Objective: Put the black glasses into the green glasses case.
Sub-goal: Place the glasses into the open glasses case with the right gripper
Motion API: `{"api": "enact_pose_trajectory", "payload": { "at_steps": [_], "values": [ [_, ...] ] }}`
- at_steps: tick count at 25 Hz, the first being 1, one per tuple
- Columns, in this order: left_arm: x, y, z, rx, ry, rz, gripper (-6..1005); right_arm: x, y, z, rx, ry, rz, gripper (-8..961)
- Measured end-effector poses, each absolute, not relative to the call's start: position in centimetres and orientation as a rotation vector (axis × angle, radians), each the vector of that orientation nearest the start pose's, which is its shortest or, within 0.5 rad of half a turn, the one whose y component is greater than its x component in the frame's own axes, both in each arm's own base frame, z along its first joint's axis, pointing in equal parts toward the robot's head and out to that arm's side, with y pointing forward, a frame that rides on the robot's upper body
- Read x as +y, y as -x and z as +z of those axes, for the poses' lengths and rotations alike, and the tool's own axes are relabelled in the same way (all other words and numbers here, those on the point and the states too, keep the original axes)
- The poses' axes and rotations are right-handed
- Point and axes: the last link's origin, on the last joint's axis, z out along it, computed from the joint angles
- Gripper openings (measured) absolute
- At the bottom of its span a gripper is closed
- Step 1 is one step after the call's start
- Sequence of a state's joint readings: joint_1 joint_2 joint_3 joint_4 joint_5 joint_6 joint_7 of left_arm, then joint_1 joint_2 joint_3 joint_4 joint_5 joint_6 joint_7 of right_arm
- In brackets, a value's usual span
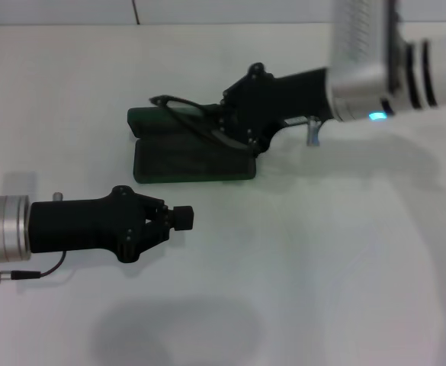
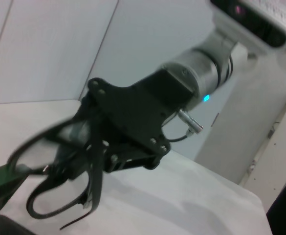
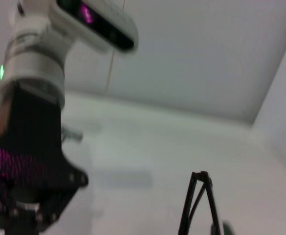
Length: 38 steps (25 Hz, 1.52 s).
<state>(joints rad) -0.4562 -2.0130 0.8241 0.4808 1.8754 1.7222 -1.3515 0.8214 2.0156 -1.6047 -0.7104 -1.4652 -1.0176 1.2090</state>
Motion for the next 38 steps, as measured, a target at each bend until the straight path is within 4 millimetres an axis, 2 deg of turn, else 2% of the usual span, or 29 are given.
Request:
{"api": "enact_pose_trajectory", "payload": {
  "at_steps": [5, 10, 26, 38],
  "values": [
    [27.5, 28.2, -0.9, -0.786, 2.865, -0.872, -1, 41.3, -7.3, -8.7, -0.294, 2.942, 0.046, 60],
    [27.3, 28.3, -1.4, -0.788, 2.882, -0.845, -1, 41.2, -6.1, -9.7, -0.346, 2.947, -0.099, 60],
    [27.5, 28.4, -1.5, -0.783, 2.891, -0.820, 0, 41.0, -5.7, -11.4, -0.502, 2.881, -0.197, 60],
    [27.5, 28.1, -1.7, -0.778, 2.897, -0.827, -1, 41.1, -6.0, -12.0, -0.530, 2.829, -0.202, 60]
  ]
}}
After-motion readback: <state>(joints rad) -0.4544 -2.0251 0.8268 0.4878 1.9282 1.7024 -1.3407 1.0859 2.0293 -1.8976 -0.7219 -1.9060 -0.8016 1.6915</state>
